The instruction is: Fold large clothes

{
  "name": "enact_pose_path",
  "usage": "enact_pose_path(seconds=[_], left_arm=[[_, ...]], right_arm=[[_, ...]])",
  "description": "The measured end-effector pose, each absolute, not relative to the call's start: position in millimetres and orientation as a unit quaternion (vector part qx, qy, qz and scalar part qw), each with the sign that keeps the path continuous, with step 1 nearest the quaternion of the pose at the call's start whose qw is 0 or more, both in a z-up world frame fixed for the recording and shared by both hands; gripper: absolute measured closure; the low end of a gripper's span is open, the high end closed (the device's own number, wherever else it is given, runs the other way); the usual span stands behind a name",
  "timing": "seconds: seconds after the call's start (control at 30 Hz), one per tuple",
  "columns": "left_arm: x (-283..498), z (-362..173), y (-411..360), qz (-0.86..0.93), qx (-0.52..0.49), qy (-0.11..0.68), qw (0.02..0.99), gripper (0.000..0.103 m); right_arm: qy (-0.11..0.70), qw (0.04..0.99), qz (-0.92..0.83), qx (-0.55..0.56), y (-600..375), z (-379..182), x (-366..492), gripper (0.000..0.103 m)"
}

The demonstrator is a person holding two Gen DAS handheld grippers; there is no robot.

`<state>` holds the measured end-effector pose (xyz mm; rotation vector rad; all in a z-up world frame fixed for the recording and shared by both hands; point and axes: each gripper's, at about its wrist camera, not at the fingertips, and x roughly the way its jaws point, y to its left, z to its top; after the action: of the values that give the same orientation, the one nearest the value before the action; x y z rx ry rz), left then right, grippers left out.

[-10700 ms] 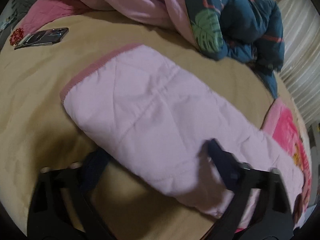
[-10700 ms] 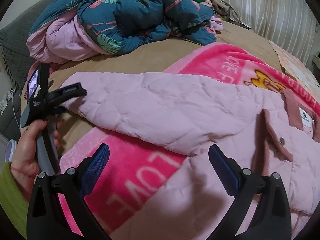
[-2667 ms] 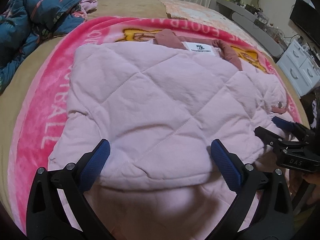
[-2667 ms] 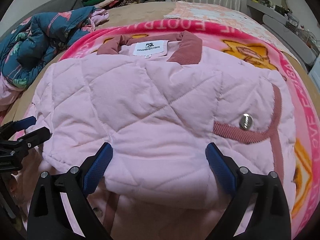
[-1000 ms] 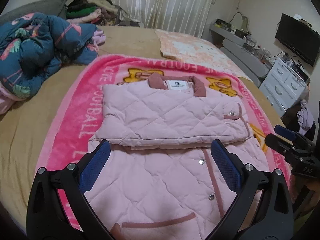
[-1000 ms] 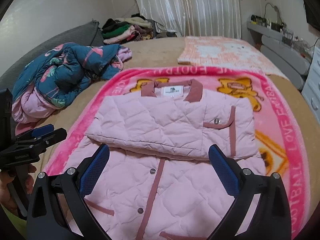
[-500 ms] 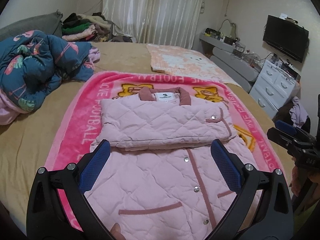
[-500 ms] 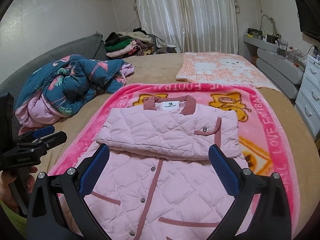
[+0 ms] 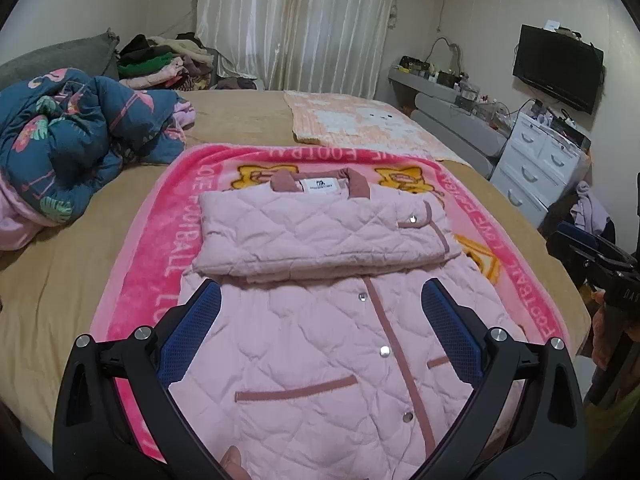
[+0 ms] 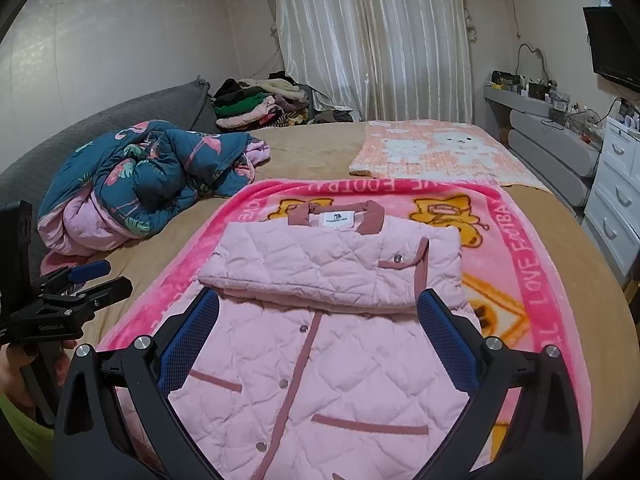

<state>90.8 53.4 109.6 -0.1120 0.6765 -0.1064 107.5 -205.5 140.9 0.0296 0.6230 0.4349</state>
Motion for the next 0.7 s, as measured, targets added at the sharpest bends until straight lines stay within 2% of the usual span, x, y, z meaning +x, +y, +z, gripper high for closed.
enact_pose_path(seconds=[0.7], left_arm=[[56.3,48.2,63.0,-0.011,-0.032,0.372,0.928,0.009]], right_arm=[[0.34,0.921,0.188,0.016,-246.0,89.1,73.1,0.004]])
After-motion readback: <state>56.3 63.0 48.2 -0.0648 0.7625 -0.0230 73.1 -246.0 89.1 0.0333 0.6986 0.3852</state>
